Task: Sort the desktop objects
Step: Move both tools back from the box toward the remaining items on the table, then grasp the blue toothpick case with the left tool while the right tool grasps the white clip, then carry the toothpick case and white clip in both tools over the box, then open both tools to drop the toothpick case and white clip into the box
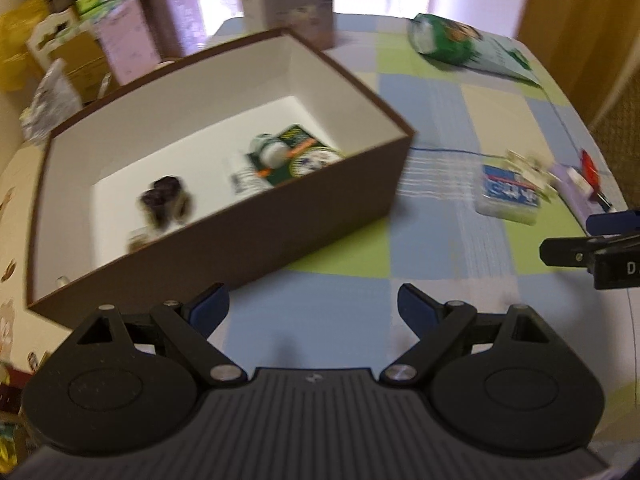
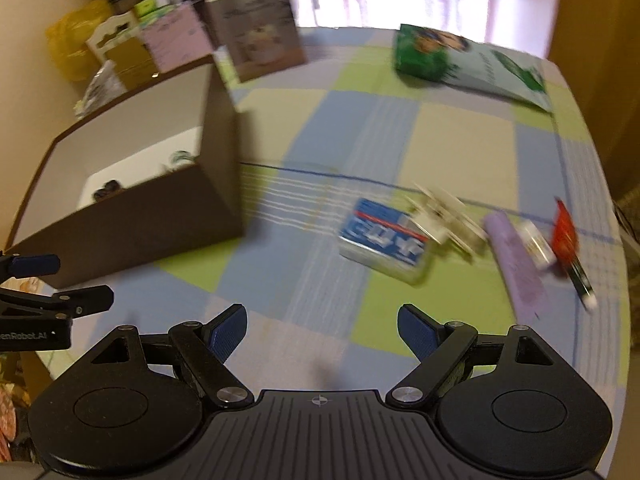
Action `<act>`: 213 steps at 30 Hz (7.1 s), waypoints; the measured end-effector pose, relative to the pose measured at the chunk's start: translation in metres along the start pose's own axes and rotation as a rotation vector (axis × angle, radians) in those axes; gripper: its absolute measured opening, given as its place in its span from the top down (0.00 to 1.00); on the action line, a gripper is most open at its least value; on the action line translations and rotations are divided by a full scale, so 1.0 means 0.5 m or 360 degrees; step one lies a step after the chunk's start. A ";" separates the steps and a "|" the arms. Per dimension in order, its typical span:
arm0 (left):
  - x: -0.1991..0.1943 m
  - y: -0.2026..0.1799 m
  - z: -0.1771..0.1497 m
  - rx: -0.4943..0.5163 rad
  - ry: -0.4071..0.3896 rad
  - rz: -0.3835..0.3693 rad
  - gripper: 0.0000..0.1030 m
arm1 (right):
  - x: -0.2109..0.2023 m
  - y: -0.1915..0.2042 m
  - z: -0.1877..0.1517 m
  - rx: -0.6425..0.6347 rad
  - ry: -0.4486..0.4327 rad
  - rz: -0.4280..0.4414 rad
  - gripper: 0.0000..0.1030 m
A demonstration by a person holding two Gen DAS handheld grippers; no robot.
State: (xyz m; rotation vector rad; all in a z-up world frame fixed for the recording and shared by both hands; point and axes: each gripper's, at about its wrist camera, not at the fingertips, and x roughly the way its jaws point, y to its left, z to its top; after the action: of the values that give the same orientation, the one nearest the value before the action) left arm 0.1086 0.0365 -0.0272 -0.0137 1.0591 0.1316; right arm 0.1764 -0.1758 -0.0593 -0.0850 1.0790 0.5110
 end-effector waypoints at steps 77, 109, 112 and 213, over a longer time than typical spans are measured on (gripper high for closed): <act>0.257 -0.338 0.101 0.1132 0.0180 -0.0520 0.49 | 0.034 -0.333 -0.023 0.0240 -0.0107 -0.0086 0.15; 0.206 -0.163 0.012 0.0553 0.0266 -0.0296 0.47 | 0.236 -0.178 0.098 -0.0821 0.0120 0.0185 0.55; 0.204 -0.162 0.010 0.0543 0.0258 -0.0302 0.48 | 0.220 -0.176 0.080 -0.0751 0.0116 0.0164 0.57; 0.259 0.483 0.241 0.0171 0.0113 0.0117 0.43 | 0.440 0.407 0.418 -0.0264 0.0109 0.0375 0.57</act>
State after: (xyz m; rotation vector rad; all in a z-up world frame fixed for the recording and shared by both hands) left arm 0.2482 0.2984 -0.0682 0.1183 1.1368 0.1415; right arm 0.3398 0.1467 -0.1114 -0.1227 1.1183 0.8148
